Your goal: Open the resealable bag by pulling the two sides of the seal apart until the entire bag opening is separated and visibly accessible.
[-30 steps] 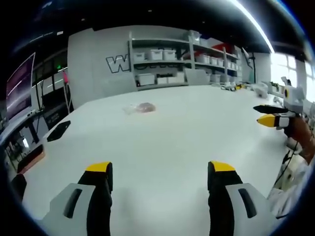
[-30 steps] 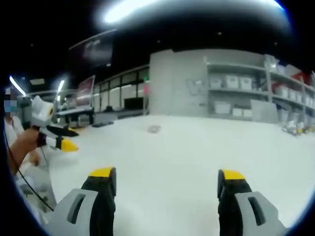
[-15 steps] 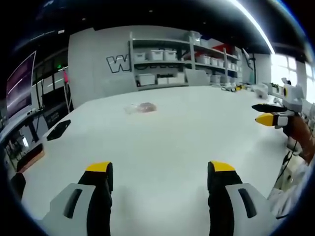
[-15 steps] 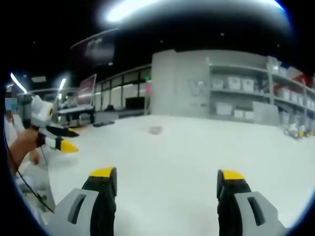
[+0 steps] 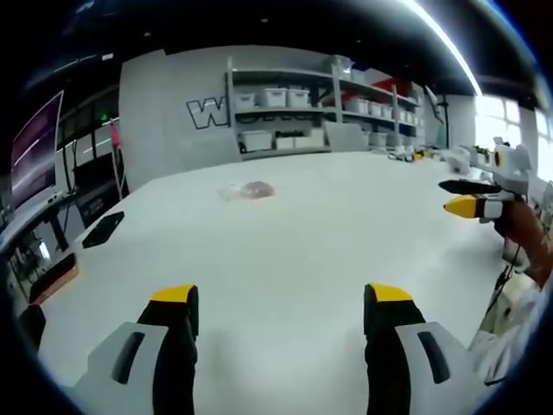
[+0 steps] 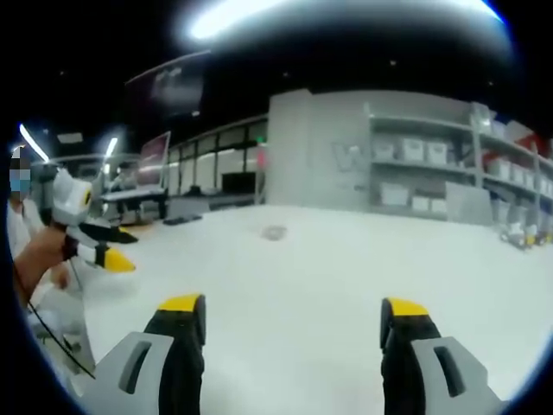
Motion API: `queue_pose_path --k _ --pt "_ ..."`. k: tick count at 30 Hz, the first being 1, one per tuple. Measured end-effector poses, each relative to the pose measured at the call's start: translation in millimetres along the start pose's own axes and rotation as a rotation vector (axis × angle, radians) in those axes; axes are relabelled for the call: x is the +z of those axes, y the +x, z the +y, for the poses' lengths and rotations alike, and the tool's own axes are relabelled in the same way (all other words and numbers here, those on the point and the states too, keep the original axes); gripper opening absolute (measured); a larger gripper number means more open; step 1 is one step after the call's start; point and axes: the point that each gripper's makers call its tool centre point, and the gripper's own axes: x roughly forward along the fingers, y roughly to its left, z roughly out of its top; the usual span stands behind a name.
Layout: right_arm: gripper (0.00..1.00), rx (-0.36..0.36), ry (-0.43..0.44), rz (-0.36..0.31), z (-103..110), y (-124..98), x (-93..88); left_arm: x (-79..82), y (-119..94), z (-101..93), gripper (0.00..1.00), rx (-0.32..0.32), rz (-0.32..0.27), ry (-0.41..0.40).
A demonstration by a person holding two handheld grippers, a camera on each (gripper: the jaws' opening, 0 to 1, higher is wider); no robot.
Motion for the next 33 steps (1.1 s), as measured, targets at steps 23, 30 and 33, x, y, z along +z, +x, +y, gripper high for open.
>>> queue_pose_path --k 23,30,33 --pt "0.83 0.021 -0.012 -0.020 4 11 13.1 0.8 -6 -1.0 0.77 0.002 -0.005 0.005" --pt "0.83 0.026 -0.016 -0.020 5 15 14.6 0.7 -8 0.8 0.77 0.007 -0.005 0.007" --pt "0.83 0.027 -0.018 -0.019 4 19 15.7 0.6 -8 1.1 0.77 0.007 -0.005 0.007"
